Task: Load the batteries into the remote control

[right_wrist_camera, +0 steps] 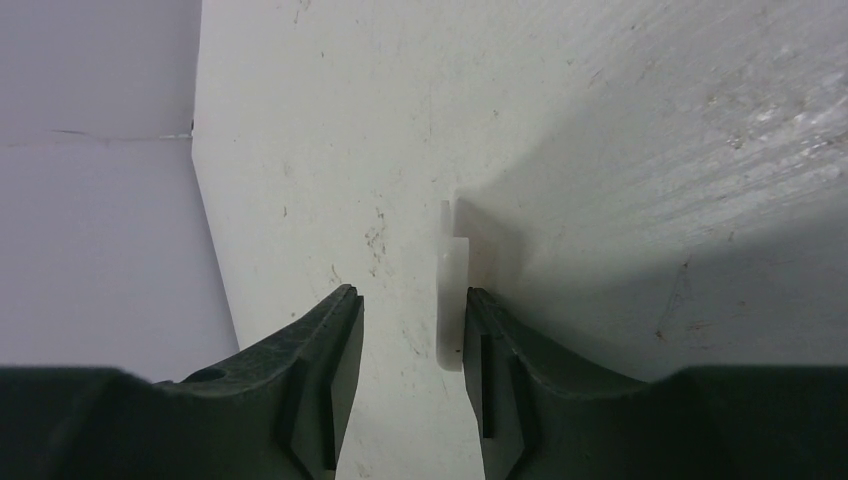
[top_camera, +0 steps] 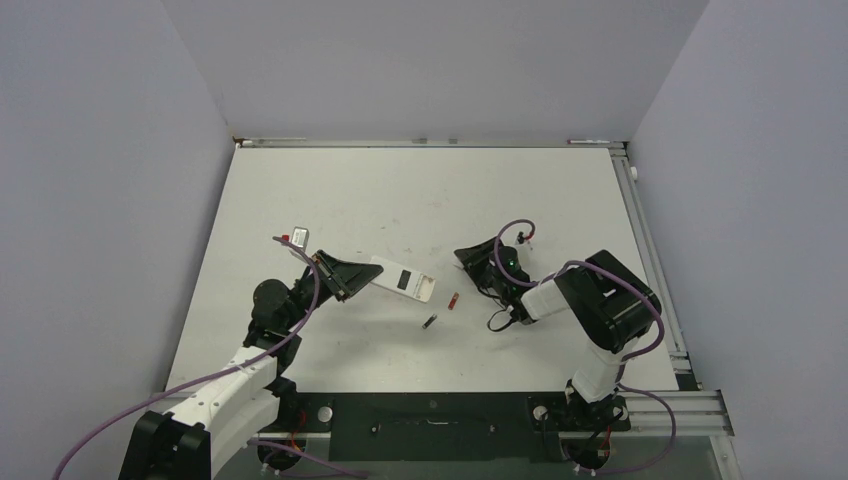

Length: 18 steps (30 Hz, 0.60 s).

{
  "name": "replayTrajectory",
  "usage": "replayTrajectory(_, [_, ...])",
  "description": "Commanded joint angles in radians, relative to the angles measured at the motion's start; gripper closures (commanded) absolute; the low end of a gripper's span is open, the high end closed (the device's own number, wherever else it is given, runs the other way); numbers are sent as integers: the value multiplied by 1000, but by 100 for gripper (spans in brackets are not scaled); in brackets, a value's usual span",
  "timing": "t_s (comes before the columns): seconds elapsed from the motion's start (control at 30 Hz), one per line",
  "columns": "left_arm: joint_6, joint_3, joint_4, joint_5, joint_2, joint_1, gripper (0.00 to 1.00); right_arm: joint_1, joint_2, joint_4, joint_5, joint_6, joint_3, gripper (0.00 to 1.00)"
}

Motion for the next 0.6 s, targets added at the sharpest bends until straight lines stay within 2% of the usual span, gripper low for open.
replayTrajectory(0.0, [-2, 4, 56, 6, -13, 8, 100, 3, -25, -41, 3, -33, 20, 58])
replayTrajectory(0.33, [-4, -3, 40, -11, -28, 13, 100, 3, -126, -299, 36, -124, 65, 55])
replayTrajectory(0.57, [2, -7, 25, -26, -33, 14, 100, 3, -206, -407, 70, -168, 66, 54])
